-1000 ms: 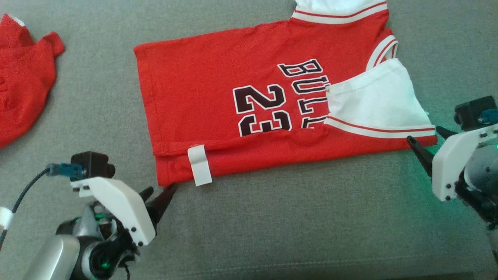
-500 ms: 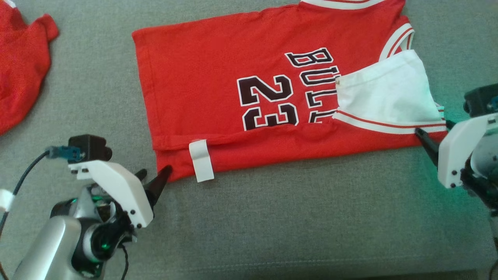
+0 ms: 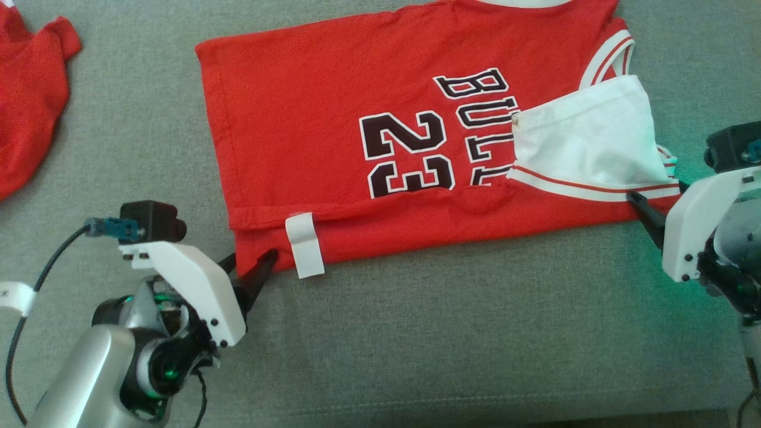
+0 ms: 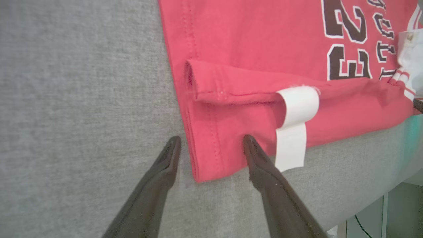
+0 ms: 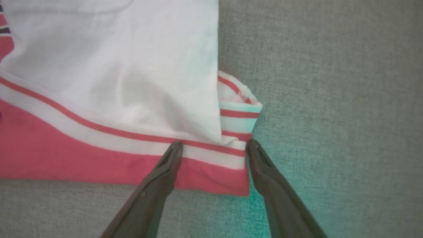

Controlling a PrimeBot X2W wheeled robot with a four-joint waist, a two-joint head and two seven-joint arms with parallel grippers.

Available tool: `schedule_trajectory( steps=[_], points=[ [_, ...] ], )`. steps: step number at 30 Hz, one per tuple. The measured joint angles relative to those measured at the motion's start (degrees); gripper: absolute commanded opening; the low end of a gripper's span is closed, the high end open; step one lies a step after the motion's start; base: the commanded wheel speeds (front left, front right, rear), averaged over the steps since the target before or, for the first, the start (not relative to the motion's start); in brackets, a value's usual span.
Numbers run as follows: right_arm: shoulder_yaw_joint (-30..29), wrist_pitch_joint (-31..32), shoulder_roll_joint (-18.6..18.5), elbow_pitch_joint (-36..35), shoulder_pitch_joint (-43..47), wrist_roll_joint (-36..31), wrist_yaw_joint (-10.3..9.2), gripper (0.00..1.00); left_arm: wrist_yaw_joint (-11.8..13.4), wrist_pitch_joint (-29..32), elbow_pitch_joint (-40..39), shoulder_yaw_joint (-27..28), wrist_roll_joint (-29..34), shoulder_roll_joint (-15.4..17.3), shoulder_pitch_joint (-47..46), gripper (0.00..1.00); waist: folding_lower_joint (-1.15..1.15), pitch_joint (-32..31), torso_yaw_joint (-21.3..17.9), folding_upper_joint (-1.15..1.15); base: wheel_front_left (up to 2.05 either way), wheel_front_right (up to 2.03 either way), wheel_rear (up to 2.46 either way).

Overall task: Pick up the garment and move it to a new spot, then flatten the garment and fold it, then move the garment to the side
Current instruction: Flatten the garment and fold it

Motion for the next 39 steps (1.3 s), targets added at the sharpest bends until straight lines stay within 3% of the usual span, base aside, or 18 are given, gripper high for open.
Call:
schedule_trajectory(
  steps=[1,2,3,5,6,14,19,28,34,39],
  points=[
    [0.2,0.2,0.1,-0.1,0.0,0.4,0.00,1.00,-0.1,0.0,0.0,-0.2,0.0,-0.1,0.0,1.00,0.00,0.0,-0.1,0.00,0.00,0.00,0.00],
    [0.2,0.3,0.2,-0.1,0.0,0.8,0.00,1.00,-0.1,0.2,-0.1,-0.3,0.0,-0.2,0.0,0.81,0.00,0.1,-0.1,0.00,0.00,0.00,0.00],
    [0.2,0.4,0.3,-0.1,0.0,1.1,0.00,1.00,-0.4,0.4,-0.1,-0.6,0.0,-0.2,-0.1,0.42,0.00,0.1,-0.1,0.00,0.00,0.00,0.00],
    [0.3,0.5,0.3,-0.2,0.0,1.6,0.00,0.15,-0.5,0.5,0.2,-1.2,0.0,-0.3,-0.4,0.00,0.00,0.1,-0.1,0.00,0.00,0.00,0.00],
    [0.2,0.5,0.5,-0.2,0.0,2.0,0.00,0.00,-0.5,0.5,0.7,-1.4,0.0,-0.5,-0.7,0.00,0.00,0.1,-0.1,0.00,0.00,0.00,0.00],
    [-1.2,0.8,2.2,0.9,0.0,4.7,0.01,0.00,-2.1,0.2,2.5,-1.2,-1.8,-1.2,-1.6,0.00,0.00,-1.3,-0.1,0.00,0.00,0.00,0.00],
    [-4.7,2.5,2.8,0.5,0.0,6.0,0.01,0.00,-2.5,1.7,-1.4,0.9,-5.5,-0.8,-1.5,0.00,0.00,-2.8,-0.3,0.00,0.00,0.00,0.00],
    [-7.3,11.2,-2.1,-6.8,3.2,9.7,0.01,0.00,-2.4,5.5,-11.1,2.4,-9.9,1.3,4.6,0.00,0.00,-5.3,0.2,0.00,0.00,0.00,0.00],
    [-8.7,15.9,-3.0,-11.6,11.7,11.6,0.01,0.00,-1.5,3.9,-12.1,2.5,-10.6,1.3,12.0,0.00,0.00,-5.7,0.1,0.00,0.00,0.00,0.00],
    [-8.3,15.9,-3.0,-12.4,15.1,11.1,0.01,0.00,-1.6,1.9,-11.3,1.7,-9.4,1.0,14.2,0.00,0.00,-5.7,0.1,0.00,0.00,0.00,0.00]
  ],
)
